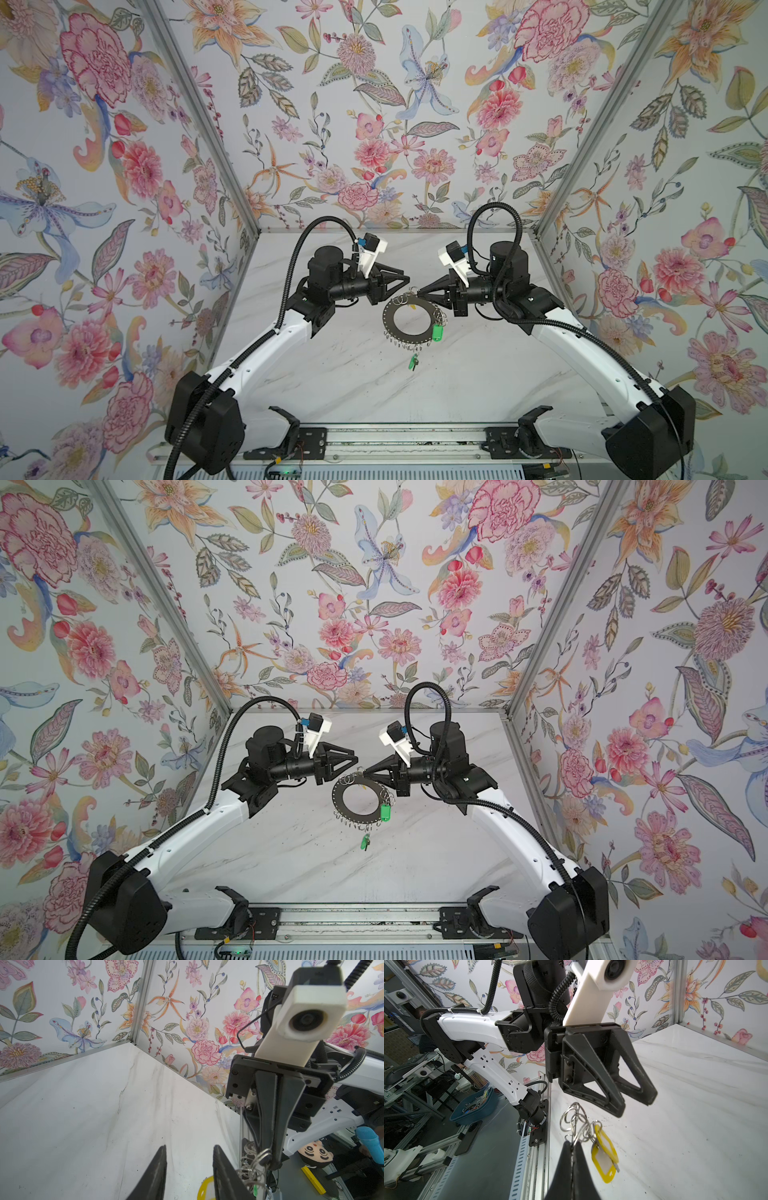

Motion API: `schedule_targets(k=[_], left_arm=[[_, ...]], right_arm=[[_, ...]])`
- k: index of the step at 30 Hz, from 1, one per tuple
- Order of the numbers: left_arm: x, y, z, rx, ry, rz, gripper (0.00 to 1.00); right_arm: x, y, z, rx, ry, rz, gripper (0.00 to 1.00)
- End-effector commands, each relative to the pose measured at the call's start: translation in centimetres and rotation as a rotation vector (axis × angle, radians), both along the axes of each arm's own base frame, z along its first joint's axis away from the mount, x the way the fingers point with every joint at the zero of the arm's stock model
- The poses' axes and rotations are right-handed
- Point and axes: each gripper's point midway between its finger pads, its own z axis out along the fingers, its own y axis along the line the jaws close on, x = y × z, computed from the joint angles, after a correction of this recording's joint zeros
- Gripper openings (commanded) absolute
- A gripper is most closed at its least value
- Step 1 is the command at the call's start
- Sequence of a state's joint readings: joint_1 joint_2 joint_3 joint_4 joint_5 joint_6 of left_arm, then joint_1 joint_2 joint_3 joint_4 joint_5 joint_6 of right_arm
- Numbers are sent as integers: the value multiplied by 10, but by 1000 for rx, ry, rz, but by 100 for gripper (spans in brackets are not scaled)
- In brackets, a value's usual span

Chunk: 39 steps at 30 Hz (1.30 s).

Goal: Remove the keys from the keyring

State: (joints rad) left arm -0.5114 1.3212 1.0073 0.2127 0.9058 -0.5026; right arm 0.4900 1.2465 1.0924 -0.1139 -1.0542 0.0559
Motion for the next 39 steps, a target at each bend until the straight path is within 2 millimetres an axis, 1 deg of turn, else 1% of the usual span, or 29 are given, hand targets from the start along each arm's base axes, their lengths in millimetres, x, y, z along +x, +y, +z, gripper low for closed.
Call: schedule_targets(k=[1, 4, 8, 13, 17, 21, 26, 29, 30, 32, 36, 39], left_arm=[[-22, -14, 2, -13, 18, -133, 39], [-35, -21, -1, 1, 18, -199, 39], [-46, -22, -8, 13, 29, -260, 39], [-50, -21, -25, 57, 51, -278, 39], [-52, -22, -39, 69, 74, -302, 39], [-48, -25, -47, 76, 90, -306, 40], [-44, -27, -51, 80, 98, -303, 42], [-42, -29, -48, 58, 100, -308, 42], [-42, -30, -46, 51, 99, -308, 43], [-39, -31, -45, 41, 99, -302, 43], [-34, -32, -47, 49, 104, -285, 43], [-25, -27, -51, 92, 88, -227, 44]], right_arm=[[0, 3, 15, 18, -66, 9, 0], [2, 3, 14, 13, -75, -3, 0], [7, 2, 13, 4, -93, -31, 0], [19, -3, 12, -7, -126, -108, 0], [31, -9, 17, -2, -179, -208, 0], [40, -14, 23, 13, -228, -300, 0], [50, -17, 16, -28, -299, -442, 0], [52, -12, 7, -73, -363, -523, 0], [50, -8, 4, -83, -386, -539, 0], [51, -3, 4, -71, -425, -591, 0], [59, -1, 0, -42, -452, -667, 0], [65, -5, 0, -49, -476, -715, 0]])
